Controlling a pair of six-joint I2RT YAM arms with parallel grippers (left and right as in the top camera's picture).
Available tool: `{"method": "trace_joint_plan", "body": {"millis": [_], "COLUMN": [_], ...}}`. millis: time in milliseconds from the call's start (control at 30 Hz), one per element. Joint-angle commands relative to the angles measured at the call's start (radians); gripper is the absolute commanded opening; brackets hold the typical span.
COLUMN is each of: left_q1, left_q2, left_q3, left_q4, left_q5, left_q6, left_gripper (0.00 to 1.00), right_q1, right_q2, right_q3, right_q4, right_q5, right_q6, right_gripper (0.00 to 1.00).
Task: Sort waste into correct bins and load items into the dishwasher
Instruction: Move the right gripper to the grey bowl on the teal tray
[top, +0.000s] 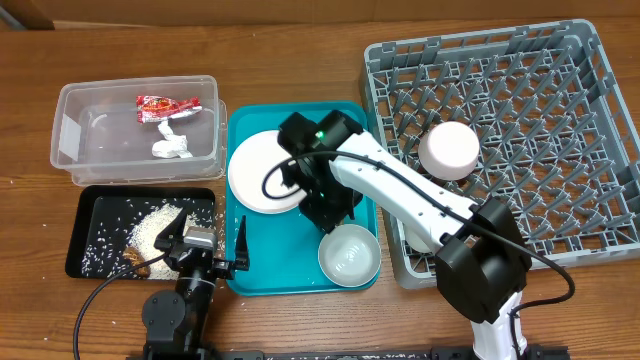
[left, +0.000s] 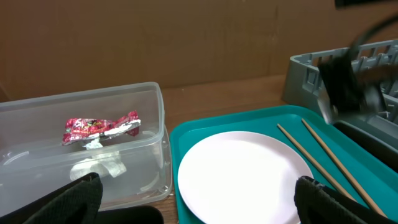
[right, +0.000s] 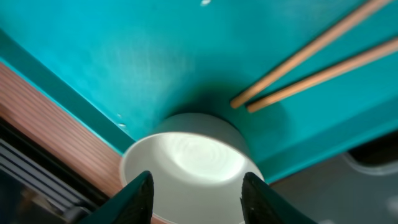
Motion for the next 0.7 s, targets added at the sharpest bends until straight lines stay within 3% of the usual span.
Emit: {"method": "trace_joint_plan", "body": {"millis": [0, 367, 533, 667], "left_q1": [0.006, 0.006, 0.006, 0.006], "left_q2": [-0.011, -0.011, -0.011, -0.011], "left_q3": [-0.011, -0.011, -0.011, -0.011], "left_q4": [0.004, 0.004, 0.004, 0.004], "left_q5": [0.003, 0.003, 0.003, 0.003], "left_q6": [0.008, 0.008, 0.008, 0.008], "left_gripper": [1.0, 1.0, 1.0, 1.0], "right_q1": [-0.022, -0.054, -0.06, -0.06], "right_q2": [-0.019, -0.018, -0.017, -0.017], "right_q3": [-0.084, -0.147, -0.234, -0.311], "right_q4": [0.056, 0.076, 0.189, 0.256], "right_q5": [-0.031, -0.067, -0.006, 0.012], "right_q6": [-0.223, -0.279, -0.275, -0.265], "right_gripper": [0.47, 0.51, 0.52, 0.39]}}
